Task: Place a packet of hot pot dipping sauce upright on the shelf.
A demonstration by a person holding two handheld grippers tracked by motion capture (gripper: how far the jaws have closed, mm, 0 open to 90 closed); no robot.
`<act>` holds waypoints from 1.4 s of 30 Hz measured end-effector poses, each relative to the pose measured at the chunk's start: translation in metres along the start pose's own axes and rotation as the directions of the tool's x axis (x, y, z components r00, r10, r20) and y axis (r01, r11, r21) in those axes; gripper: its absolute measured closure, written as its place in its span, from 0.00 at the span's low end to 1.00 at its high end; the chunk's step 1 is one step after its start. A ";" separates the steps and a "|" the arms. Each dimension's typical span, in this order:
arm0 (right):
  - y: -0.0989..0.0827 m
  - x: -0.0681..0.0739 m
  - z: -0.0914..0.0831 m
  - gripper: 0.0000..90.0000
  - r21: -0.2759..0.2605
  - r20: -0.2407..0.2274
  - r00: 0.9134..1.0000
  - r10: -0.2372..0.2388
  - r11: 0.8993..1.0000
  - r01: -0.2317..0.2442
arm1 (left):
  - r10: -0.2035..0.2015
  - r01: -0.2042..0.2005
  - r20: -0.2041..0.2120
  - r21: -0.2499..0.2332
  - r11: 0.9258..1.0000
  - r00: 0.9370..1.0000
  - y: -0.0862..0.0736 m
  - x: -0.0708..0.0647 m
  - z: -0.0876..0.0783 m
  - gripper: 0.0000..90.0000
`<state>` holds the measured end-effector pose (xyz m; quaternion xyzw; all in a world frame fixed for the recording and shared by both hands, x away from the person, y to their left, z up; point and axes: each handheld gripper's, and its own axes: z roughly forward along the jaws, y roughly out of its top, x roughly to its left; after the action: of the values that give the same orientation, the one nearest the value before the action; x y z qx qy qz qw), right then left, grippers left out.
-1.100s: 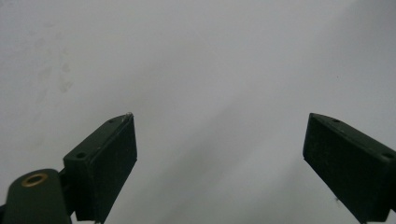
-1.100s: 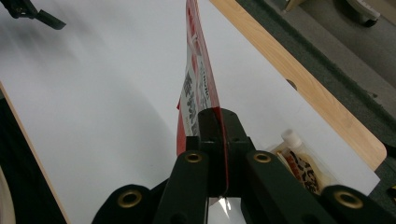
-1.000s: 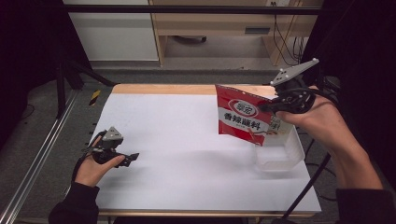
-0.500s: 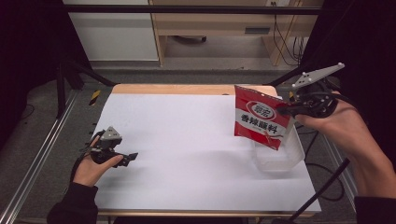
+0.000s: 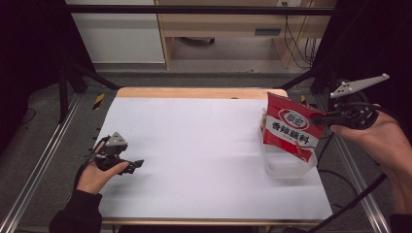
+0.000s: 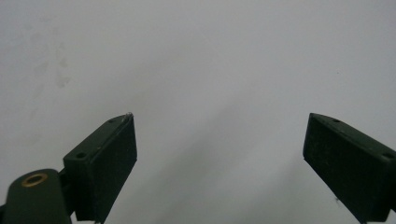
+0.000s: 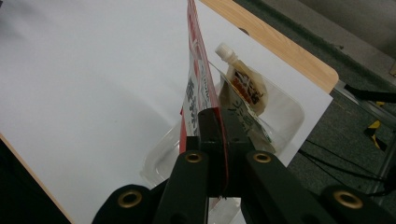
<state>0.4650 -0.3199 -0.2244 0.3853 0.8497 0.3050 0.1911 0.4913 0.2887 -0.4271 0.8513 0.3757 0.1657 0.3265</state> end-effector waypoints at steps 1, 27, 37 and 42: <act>-0.002 -0.002 0.000 1.00 0.001 0.001 1.000 -0.004 1.000 0.004 | 0.000 0.000 0.001 -0.001 1.000 1.000 0.000 0.000 0.000 0.11; -0.062 -0.016 0.039 1.00 -0.025 -0.020 0.993 0.119 0.993 -0.120 | 0.001 -0.001 0.009 0.000 1.000 1.000 0.001 -0.002 0.001 0.10; -0.077 -0.019 0.039 0.99 0.030 0.010 0.992 0.124 0.992 -0.124 | -0.003 0.003 0.007 -0.001 1.000 1.000 0.000 -0.001 0.000 0.10; -0.081 -0.021 0.040 0.96 0.042 0.011 0.992 0.126 0.991 -0.127 | -0.003 0.003 0.008 -0.001 1.000 1.000 -0.001 0.000 0.000 0.10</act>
<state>0.4571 -0.3635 -0.3063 0.4437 0.8291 0.2967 0.1668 0.4909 0.2892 -0.4274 0.8512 0.3756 0.1622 0.3287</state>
